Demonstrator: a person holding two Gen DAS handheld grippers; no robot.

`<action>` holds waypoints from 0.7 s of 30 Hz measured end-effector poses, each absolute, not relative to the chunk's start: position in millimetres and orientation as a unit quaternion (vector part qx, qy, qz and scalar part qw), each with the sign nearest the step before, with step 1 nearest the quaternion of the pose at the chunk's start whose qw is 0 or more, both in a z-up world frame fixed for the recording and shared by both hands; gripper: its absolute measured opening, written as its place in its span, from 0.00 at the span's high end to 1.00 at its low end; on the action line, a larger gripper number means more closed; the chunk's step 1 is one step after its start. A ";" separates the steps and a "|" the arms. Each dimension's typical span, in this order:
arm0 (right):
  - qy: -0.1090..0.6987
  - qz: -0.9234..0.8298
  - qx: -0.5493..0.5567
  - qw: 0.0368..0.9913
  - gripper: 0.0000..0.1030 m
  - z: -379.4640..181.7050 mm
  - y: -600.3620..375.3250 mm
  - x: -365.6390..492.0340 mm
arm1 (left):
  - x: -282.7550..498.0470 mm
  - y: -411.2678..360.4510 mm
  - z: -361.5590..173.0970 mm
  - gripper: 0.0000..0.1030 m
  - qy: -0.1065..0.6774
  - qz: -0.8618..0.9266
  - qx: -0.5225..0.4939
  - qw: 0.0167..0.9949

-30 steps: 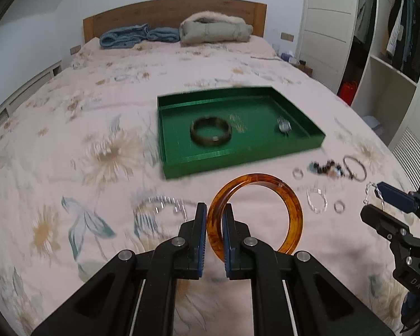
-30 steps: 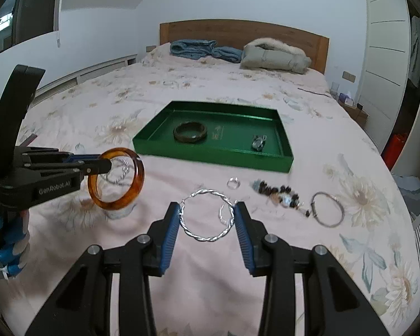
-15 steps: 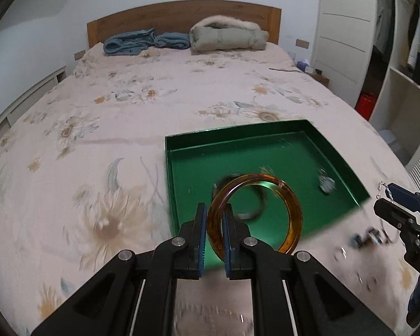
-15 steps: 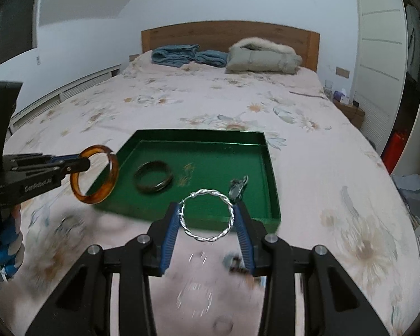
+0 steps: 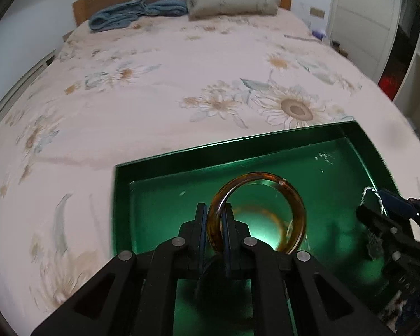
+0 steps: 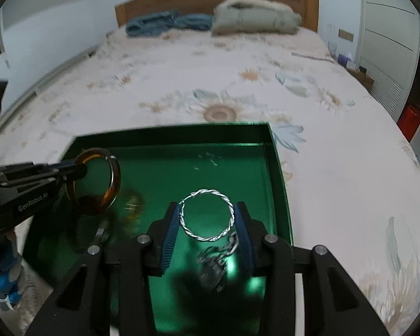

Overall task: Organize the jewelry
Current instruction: 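Carry both items to the green tray and open the left gripper over it, then lower the twisted silver hoop into the green tray and open the right gripper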

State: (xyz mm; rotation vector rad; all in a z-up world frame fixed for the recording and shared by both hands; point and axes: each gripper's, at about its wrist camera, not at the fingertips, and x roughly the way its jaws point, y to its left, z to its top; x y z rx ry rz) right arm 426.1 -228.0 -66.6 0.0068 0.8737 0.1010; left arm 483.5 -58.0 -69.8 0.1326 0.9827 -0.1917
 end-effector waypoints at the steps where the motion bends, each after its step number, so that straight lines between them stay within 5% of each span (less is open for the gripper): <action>1: 0.432 0.046 -0.002 0.901 0.64 -70.9 -228.3 431.7 | 487.9 -62.4 -71.6 0.90 0.474 -0.092 0.066 0.873; 13: 0.460 0.043 -0.061 0.885 0.63 -84.0 -220.7 450.6 | 501.4 -68.0 -81.1 0.89 0.498 -0.091 0.072 0.859; 18: 0.438 0.047 -0.056 0.896 0.63 -60.0 -220.4 433.8 | 475.3 -49.1 -42.1 0.65 0.464 -0.100 0.070 0.877; 21: 0.413 0.048 -0.047 0.908 0.63 -30.2 -220.0 409.4 | 448.9 -32.0 -6.7 0.60 0.433 -0.096 0.080 0.893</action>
